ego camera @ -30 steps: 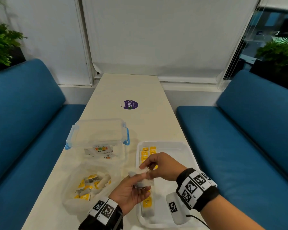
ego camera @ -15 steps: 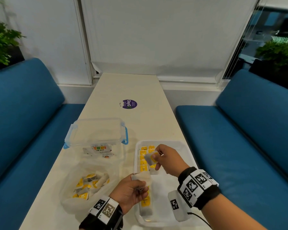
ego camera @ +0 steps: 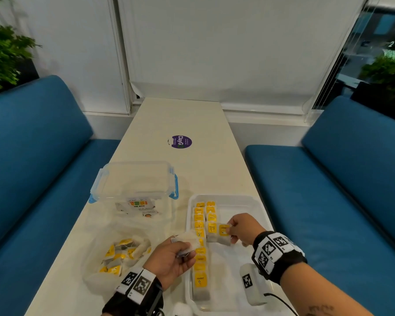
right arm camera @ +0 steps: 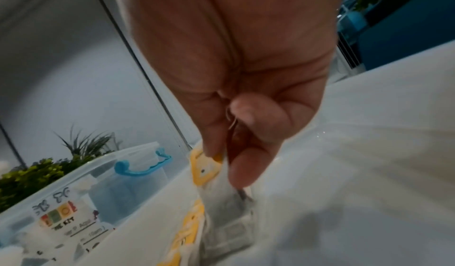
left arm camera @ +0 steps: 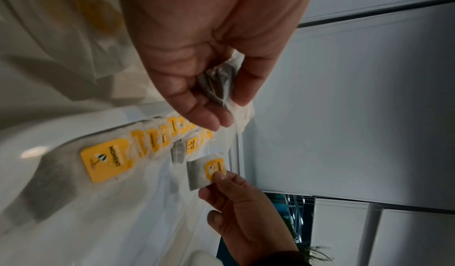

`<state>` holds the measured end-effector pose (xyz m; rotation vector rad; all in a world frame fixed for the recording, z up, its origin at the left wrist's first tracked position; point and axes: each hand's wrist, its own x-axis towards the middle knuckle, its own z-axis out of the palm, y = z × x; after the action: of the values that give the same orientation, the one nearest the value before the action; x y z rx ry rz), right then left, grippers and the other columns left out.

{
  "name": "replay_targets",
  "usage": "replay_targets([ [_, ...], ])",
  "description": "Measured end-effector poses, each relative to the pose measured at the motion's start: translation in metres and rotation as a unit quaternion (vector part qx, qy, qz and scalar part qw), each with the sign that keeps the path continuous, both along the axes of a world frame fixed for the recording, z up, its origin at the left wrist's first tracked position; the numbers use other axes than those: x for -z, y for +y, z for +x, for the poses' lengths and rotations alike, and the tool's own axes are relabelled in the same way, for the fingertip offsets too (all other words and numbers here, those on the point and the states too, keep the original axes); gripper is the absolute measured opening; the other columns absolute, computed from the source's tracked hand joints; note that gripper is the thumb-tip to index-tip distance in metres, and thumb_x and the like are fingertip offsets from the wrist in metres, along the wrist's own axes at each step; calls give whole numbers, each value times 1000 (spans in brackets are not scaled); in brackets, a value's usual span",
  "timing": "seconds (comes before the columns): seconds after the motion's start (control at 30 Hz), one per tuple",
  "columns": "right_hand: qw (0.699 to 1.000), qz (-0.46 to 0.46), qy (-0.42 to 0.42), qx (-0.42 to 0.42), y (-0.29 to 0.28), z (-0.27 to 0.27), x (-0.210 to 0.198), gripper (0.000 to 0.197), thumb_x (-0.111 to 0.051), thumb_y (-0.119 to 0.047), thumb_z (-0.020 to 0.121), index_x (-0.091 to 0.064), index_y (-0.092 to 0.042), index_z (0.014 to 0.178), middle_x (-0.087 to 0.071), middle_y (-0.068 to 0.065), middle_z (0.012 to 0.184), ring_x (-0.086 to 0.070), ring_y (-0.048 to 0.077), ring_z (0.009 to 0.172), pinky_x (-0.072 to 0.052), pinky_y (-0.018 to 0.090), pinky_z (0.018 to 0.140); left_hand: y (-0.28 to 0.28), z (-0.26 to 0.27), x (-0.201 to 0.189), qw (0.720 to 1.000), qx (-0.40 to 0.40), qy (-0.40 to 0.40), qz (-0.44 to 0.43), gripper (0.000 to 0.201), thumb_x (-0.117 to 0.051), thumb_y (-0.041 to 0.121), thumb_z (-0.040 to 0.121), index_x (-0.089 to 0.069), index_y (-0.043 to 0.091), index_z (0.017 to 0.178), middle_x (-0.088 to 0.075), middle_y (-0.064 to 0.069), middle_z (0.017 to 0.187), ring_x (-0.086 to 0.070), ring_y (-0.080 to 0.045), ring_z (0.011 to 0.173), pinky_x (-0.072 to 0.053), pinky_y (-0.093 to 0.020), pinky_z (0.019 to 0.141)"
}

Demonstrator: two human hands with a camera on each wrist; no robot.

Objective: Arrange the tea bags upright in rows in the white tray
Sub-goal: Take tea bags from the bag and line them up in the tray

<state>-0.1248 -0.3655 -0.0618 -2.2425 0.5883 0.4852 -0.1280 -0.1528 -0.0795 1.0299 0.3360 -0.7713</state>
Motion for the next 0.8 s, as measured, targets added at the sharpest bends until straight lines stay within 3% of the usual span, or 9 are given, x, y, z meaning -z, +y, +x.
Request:
replay_targets([
  [0.2, 995, 31, 89, -43, 9, 11, 8, 15, -51, -11, 93, -55, -16, 79, -62, 1, 64, -60, 8, 58, -38, 16, 41, -1, 1, -1, 1000, 0, 6, 0, 13, -47, -6, 89, -54, 4, 94, -58, -16, 74, -58, -21, 58, -55, -26, 49],
  [0.4, 995, -15, 98, -33, 14, 30, 16, 23, -51, -9, 94, -51, -13, 71, -58, 4, 65, -56, 10, 54, -36, 19, 42, 1, 8, -1, 1000, -17, 9, 2, 14, -46, -6, 90, -52, 6, 85, -61, -14, 66, -58, -21, 59, -55, -27, 49],
  [0.53, 993, -45, 106, -35, 13, 37, 19, 29, -52, -9, 93, -51, -12, 64, -57, 3, 63, -52, 7, 50, -35, 15, 37, 2, 9, 1, 1000, -22, 11, 2, 14, -45, -5, 90, -53, 6, 88, -59, -14, 70, -57, -22, 61, -55, -27, 50],
  [0.63, 991, -73, 91, -58, 12, 42, 25, 29, -56, -13, 90, -50, -16, 62, -64, 2, 65, -52, 5, 45, -40, 13, 38, 0, 10, 2, 1000, -19, 17, -2, 13, -45, -4, 91, -53, 6, 89, -59, -13, 66, -57, -21, 59, -55, -27, 50],
  [0.7, 982, -127, 103, -93, 14, 44, 29, 32, -61, -22, 88, -50, -17, 59, -69, 1, 61, -51, 6, 44, -46, 16, 46, -1, 10, 2, 1000, -11, 20, -4, 11, -46, -2, 91, -53, 6, 88, -58, -12, 64, -57, -19, 54, -55, -27, 50],
  [0.8, 983, -155, 23, -94, 13, 41, 29, 31, -69, -27, 83, -46, -20, 63, -56, -5, 65, -60, 15, 70, -52, 26, 74, -3, 11, 3, 1000, -6, 27, -14, 10, -48, 2, 91, -51, 7, 83, -54, -11, 63, -55, -15, 45, -54, -26, 47],
])
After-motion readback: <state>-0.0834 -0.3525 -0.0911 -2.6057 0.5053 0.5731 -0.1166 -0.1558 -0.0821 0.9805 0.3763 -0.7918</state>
